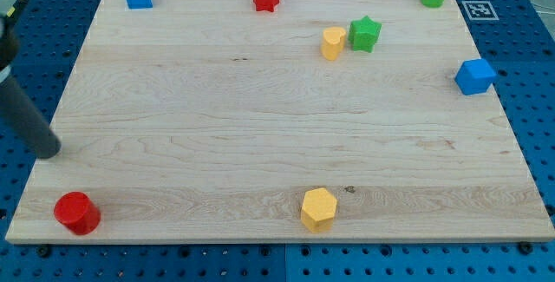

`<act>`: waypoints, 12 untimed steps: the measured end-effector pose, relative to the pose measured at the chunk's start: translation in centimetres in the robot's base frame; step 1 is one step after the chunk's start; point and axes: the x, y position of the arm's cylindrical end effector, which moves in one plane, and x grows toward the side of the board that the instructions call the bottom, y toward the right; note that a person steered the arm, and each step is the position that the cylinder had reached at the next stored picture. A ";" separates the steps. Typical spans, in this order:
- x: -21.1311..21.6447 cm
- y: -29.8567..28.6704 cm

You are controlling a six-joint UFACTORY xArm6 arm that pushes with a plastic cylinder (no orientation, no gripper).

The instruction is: Push the red circle towards right

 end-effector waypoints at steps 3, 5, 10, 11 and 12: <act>8.4 -0.2; 8.5 0.6; 8.5 14.0; 8.5 14.6; 8.2 18.7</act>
